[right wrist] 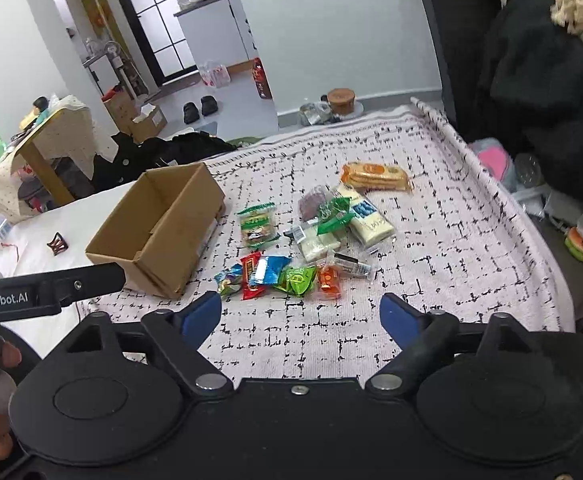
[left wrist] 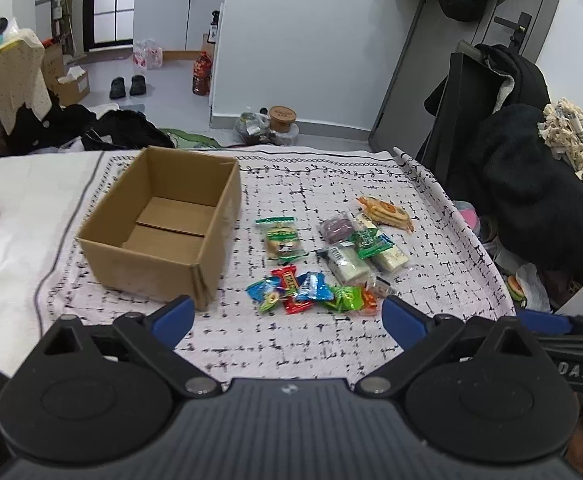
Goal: Organize snacks
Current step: 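Grasp blue bar with left tool while right tool grasps clear-wrapped stick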
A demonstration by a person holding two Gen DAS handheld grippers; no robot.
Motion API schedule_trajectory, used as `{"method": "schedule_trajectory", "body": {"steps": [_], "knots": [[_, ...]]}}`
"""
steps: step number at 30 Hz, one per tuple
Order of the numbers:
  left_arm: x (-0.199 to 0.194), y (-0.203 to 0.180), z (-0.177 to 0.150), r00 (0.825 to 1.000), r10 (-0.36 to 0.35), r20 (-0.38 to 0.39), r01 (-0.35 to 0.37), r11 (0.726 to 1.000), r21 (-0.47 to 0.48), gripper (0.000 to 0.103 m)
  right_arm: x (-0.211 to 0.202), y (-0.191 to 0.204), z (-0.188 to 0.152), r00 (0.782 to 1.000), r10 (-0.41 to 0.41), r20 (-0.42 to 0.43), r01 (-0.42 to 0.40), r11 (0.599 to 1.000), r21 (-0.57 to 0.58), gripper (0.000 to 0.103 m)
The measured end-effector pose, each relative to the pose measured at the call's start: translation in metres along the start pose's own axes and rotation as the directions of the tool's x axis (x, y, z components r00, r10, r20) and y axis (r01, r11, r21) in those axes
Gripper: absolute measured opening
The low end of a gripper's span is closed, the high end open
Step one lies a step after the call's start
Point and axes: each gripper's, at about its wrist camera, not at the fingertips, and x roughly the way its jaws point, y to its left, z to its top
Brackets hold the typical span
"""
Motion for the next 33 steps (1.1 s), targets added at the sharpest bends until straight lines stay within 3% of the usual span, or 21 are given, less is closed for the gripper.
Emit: {"method": "schedule_trajectory", "body": {"steps": [13, 20, 33], "knots": [[0.066, -0.018, 0.017, 0.997, -0.017, -0.077, 0.015, 1.000, -0.025, 0.083, 0.057, -0.040, 0.017, 0.997, 0.036, -0.070, -0.024, 0.986, 0.164, 0.072], [0.101, -0.026, 0.023, 0.991, -0.020, -0.130, 0.016, 1.000, -0.026, 0.069, 0.086, -0.052, 0.024, 0.994, 0.057, -0.098, -0.033, 0.974, 0.225, 0.071], [0.171, -0.027, 0.029, 0.969, -0.026, -0.246, 0.013, 0.999, -0.051, 0.056, 0.141, -0.072, 0.028, 0.984, 0.084, -0.160, -0.030, 0.950, 0.311, 0.072]]}}
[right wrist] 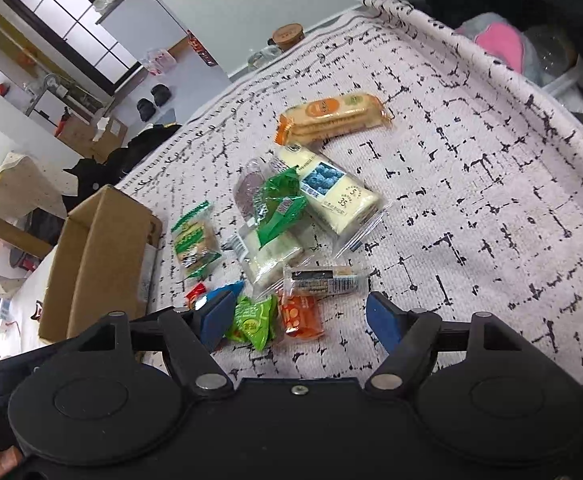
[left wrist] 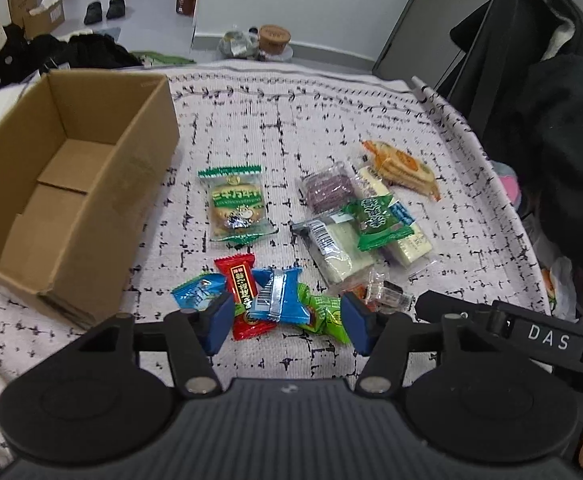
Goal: Organize snacks
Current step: 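Grasp blue bar with left tool while right tool grasps clear-wrapped stick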
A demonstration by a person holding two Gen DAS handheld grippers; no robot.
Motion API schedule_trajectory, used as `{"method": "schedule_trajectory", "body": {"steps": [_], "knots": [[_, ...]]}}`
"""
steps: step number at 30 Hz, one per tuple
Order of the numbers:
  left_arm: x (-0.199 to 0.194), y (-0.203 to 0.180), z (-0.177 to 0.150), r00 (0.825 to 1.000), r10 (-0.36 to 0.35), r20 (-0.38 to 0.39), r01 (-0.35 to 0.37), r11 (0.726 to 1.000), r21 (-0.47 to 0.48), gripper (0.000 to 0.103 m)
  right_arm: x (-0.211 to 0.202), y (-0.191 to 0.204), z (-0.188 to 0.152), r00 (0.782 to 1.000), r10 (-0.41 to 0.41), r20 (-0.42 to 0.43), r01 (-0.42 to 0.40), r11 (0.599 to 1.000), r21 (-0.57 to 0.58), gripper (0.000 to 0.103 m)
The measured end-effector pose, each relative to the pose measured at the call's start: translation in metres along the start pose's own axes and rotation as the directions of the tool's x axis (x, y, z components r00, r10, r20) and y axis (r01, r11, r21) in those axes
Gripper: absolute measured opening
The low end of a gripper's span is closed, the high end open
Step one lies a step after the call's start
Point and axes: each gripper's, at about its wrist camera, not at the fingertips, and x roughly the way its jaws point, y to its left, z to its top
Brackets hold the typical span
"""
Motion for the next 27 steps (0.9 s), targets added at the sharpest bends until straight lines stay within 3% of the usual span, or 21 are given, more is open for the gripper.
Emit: {"method": "schedule_trajectory", "body": {"steps": [13, 19, 20, 24, 27], "knots": [[0.060, 0.003, 0.008, 0.994, -0.006, -0.106, 0.001, 0.999, -0.044, 0.044, 0.039, -0.008, 0.011, 0.998, -0.038, -0.052, 0.039, 0.999, 0.018, 0.080], [0.071, 0.005, 0.013, 0.994, -0.009, -0.109, 0.002, 0.998, -0.059, 0.042, 0.059, -0.007, 0.016, 0.995, -0.065, -0.076, 0.066, 0.998, 0.007, 0.080], [0.072, 0.004, 0.014, 0.994, -0.009, -0.108, 0.002, 0.998, -0.057, 0.037, 0.062, -0.006, 0.017, 0.995, -0.068, -0.078, 0.068, 0.998, 0.002, 0.079], [0.080, 0.008, 0.012, 0.991, -0.012, -0.135, 0.002, 0.997, -0.077, 0.026, 0.068, -0.001, 0.015, 0.995, -0.069, -0.074, 0.066, 0.997, -0.034, 0.056], [0.079, 0.009, 0.011, 0.992, -0.004, -0.124, -0.006, 0.997, -0.078, 0.025, 0.065, -0.001, 0.014, 0.996, -0.052, -0.073, 0.050, 0.998, -0.033, 0.052]]}}
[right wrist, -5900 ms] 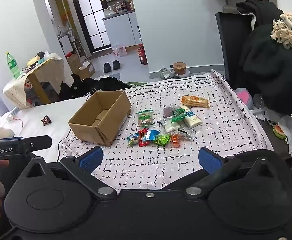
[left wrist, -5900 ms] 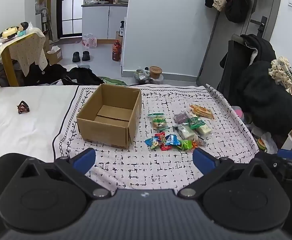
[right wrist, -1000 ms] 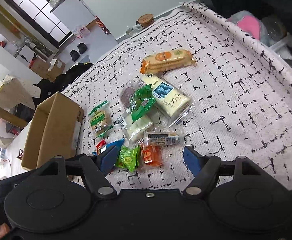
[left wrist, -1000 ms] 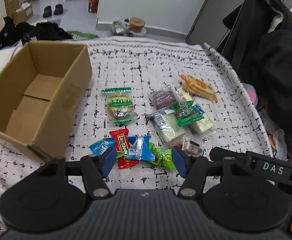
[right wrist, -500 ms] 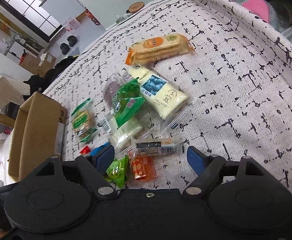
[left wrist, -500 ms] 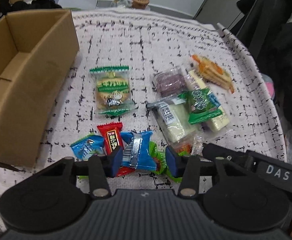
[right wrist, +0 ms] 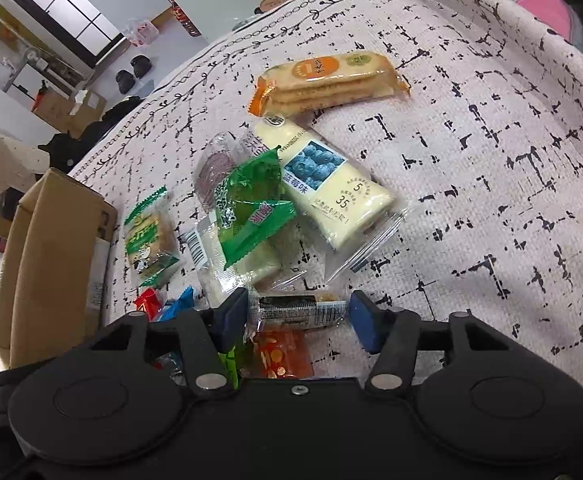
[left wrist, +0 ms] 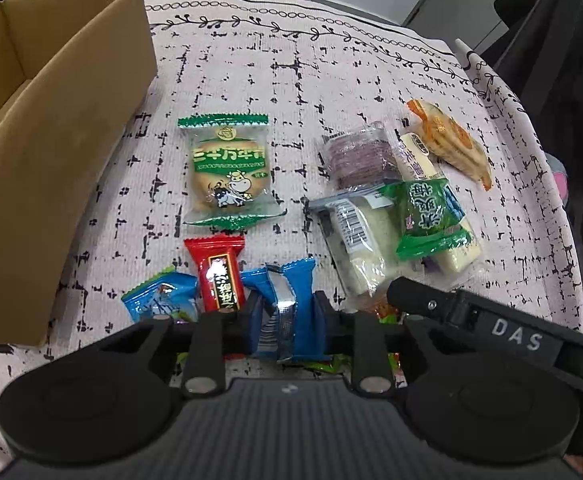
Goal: Organize snacks
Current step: 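Grasp blue bar with left tool while right tool grasps clear-wrapped stick, then carry blue bar and clear stick into the cardboard box and open both tools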
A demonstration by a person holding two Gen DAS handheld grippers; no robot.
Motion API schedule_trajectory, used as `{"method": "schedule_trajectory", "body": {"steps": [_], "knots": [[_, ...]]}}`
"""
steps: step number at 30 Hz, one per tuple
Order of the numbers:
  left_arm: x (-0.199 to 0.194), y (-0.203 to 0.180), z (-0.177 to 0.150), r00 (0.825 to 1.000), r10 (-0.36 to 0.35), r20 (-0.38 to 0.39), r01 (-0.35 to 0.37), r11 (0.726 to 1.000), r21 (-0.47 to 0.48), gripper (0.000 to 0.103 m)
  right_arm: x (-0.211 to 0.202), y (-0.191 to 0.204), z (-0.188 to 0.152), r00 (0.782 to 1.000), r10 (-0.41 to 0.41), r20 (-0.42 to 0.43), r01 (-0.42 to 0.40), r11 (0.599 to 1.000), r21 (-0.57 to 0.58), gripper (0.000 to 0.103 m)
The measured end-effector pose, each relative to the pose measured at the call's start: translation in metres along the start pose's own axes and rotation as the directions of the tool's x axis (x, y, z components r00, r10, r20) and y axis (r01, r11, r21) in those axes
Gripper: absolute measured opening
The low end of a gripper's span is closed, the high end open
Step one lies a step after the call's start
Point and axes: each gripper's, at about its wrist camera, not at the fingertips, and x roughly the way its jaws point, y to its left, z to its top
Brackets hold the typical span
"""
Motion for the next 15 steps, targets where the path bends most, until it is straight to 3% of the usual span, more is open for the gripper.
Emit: {"method": "schedule_trajectory", "body": {"steps": [15], "knots": [[-0.050, -0.008, 0.004, 0.992, -0.046, 0.114, 0.042, 0.999, 0.034, 0.024, -0.046, 0.013, -0.012, 0.994, 0.011, 0.108, -0.008, 0.999, -0.035, 0.051]]}}
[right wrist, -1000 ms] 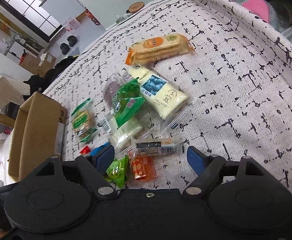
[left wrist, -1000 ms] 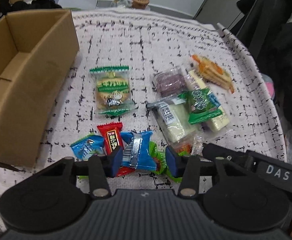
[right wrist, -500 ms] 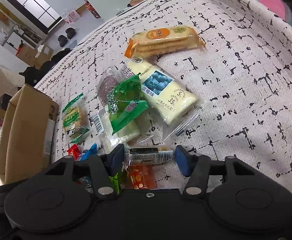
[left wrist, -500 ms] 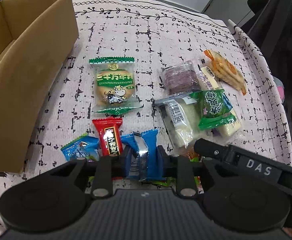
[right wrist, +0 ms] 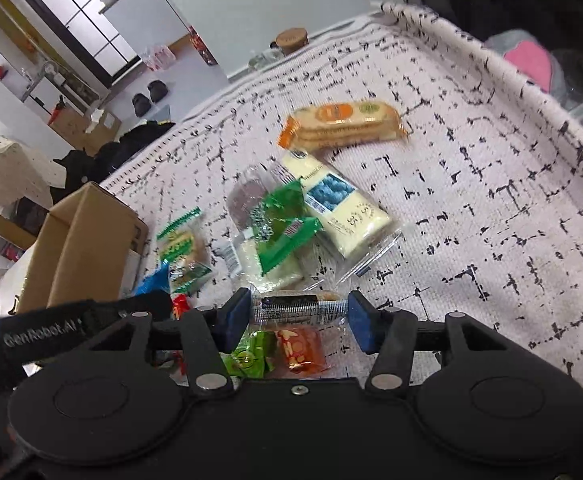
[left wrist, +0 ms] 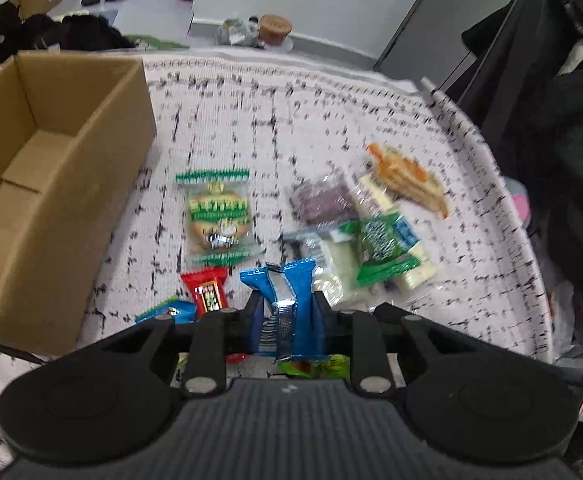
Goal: Organize snacks
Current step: 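Carry blue bar and clear stick into the cardboard box and open both tools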
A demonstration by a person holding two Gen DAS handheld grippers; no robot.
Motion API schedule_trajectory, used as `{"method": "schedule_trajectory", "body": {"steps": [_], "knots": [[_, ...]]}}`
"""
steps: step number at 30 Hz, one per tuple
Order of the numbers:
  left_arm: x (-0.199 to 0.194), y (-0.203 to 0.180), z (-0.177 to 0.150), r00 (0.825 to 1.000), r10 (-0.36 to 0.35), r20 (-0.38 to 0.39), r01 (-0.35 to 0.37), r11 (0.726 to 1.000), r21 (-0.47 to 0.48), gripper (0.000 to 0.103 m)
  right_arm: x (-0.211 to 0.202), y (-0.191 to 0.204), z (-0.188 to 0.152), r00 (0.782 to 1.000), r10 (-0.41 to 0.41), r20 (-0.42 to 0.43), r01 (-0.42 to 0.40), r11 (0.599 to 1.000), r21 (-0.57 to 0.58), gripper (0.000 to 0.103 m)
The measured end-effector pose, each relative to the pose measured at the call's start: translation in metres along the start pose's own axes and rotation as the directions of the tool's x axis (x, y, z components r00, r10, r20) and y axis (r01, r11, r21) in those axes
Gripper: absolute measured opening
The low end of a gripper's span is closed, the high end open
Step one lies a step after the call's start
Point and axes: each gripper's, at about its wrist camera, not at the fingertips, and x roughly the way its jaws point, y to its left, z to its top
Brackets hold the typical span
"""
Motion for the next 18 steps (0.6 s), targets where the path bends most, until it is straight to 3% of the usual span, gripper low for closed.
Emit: {"method": "schedule_trajectory", "body": {"steps": [9, 18], "knots": [[-0.040, 0.008, 0.009, 0.996, -0.011, 0.090, 0.009, 1.000, 0.022, 0.024, -0.027, 0.014, 0.007, 0.997, -0.003, 0.081, 0.001, 1.000, 0.027, 0.051], [-0.073, 0.030, 0.021, 0.986, -0.010, 0.168, 0.006, 1.000, 0.020, 0.024, -0.049, 0.050, 0.014, 0.987, 0.055, 0.151, -0.056, 0.998, 0.000, 0.051]]}}
